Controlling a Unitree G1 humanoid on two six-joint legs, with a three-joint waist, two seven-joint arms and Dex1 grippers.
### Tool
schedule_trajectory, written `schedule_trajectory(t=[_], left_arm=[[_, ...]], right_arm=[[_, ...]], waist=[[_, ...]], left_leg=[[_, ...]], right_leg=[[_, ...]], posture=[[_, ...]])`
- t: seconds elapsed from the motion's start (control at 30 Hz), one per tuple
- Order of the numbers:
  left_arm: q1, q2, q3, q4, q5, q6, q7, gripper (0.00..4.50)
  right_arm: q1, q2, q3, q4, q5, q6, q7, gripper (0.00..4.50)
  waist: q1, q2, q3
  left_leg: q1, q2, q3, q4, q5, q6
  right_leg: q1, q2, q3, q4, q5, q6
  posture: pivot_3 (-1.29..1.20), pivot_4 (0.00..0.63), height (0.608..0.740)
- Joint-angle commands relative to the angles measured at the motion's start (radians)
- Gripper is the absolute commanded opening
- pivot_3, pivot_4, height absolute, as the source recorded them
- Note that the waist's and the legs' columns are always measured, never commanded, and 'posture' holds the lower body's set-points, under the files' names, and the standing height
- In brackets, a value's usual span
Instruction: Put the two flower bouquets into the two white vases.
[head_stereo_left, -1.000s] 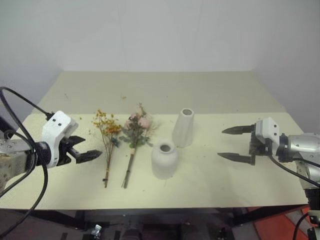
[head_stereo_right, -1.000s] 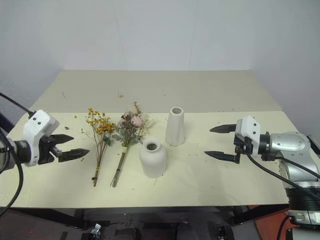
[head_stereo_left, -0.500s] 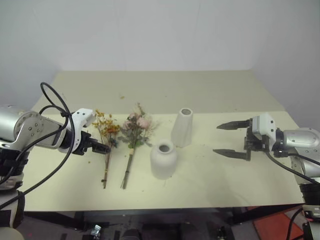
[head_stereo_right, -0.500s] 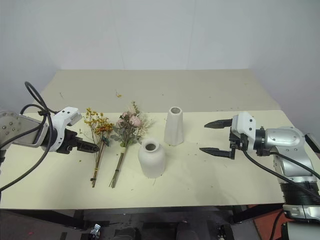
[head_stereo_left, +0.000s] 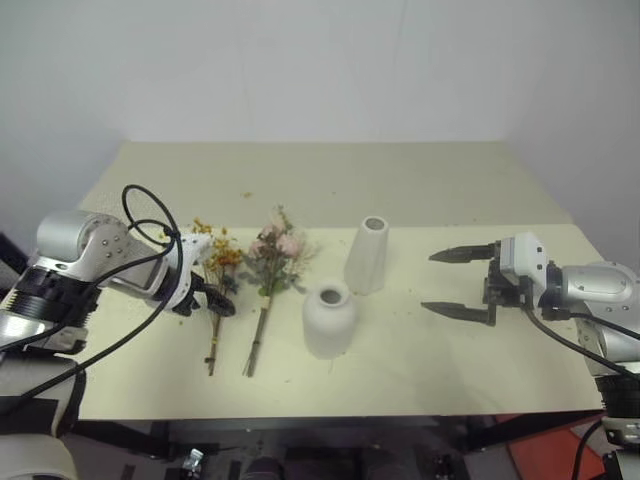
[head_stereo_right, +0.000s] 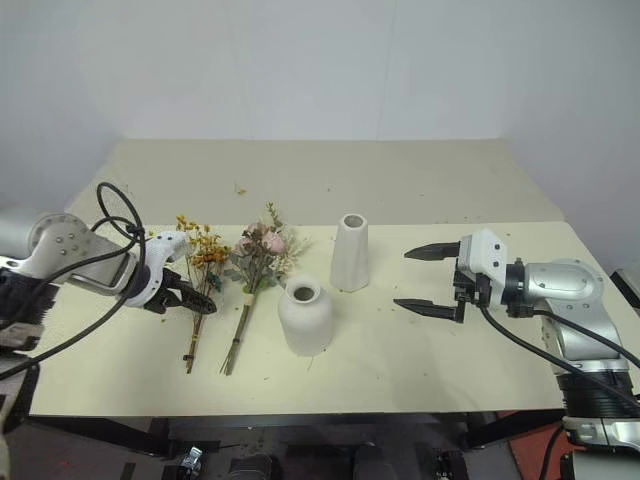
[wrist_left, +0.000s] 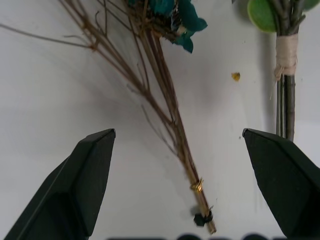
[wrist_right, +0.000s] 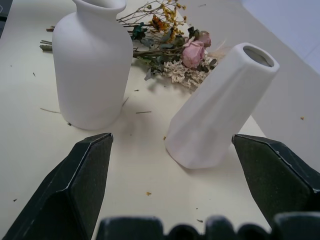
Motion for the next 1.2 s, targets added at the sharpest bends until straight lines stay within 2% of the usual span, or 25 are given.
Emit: schedule_trajectory(t=[0.03,0.13,0.5,0.77,0.9,1.0,1.13,1.2], left_arm=[[-0.038,-0.015,-0.008,0.043,0.031,0.005,0.037,4.06],[-0.031,-0.003,-0.018,0.037,0.030,0.005,0.029,3.30],[0.015,-0.011,0.009,0.053,0.074,0.005,0.036,0.01],[0.092,-0.018,0.288,-0.118,0.178,-0.018,0.071,0.01],[0.236,-0.046,0.462,-0.354,0.244,-0.265,0.068,0.01],[0.351,-0.053,0.514,-0.495,0.288,-0.481,-0.045,0.01],[0.375,-0.095,0.557,-0.536,0.307,-0.611,-0.112,0.01],[0.352,-0.121,0.601,-0.517,0.252,-0.620,-0.167,0.01]], right_arm=[[0.009,-0.004,-0.030,-0.047,0.030,0.004,-0.015,4.50],[0.023,-0.009,-0.037,-0.057,0.037,0.008,-0.020,4.50],[0.026,-0.008,-0.030,-0.061,0.044,0.009,-0.036,4.50],[0.030,-0.014,-0.031,-0.062,0.048,0.012,-0.038,4.50],[0.026,-0.019,-0.034,-0.054,0.050,0.012,-0.031,4.50],[0.021,-0.021,-0.034,-0.046,0.049,0.011,-0.029,4.50],[0.012,-0.019,-0.031,-0.040,0.049,0.011,-0.029,4.50],[0.009,-0.016,-0.031,-0.042,0.055,0.013,-0.027,4.50]], waist=[[-0.001,0.000,0.000],[-0.003,0.000,0.000],[-0.001,0.000,0.000],[0.000,0.000,0.000],[-0.001,0.000,0.000],[0.001,0.000,0.000],[0.007,0.000,0.000],[0.006,0.000,0.000]], left_leg=[[0.000,0.000,0.000,0.000,0.000,0.000],[0.000,0.000,0.000,0.000,0.000,0.000],[0.000,0.000,0.000,0.000,0.000,0.000],[0.000,0.000,0.000,0.000,0.000,0.000],[0.000,0.000,0.000,0.000,0.000,0.000],[0.000,0.000,0.000,0.000,0.000,-0.001],[0.000,0.000,0.000,0.000,0.000,-0.001],[0.001,0.000,0.000,0.000,0.000,-0.001]], right_leg=[[0.000,0.000,0.000,0.000,0.000,0.000],[0.000,0.000,0.000,0.000,0.000,0.000],[0.000,0.000,0.000,0.000,0.000,0.000],[0.000,0.000,0.000,0.000,0.000,0.000],[0.000,-0.001,0.000,0.000,0.000,-0.001],[0.000,-0.001,0.000,0.000,0.003,-0.004],[0.001,-0.001,0.000,-0.001,0.001,-0.002],[0.002,-0.001,0.000,-0.002,0.001,-0.001]], posture=[[0.00,0.150,0.740],[0.00,0.150,0.740],[0.00,0.150,0.740],[0.00,0.150,0.740],[0.00,0.150,0.740],[0.00,0.150,0.740],[0.00,0.150,0.740],[0.00,0.150,0.740]])
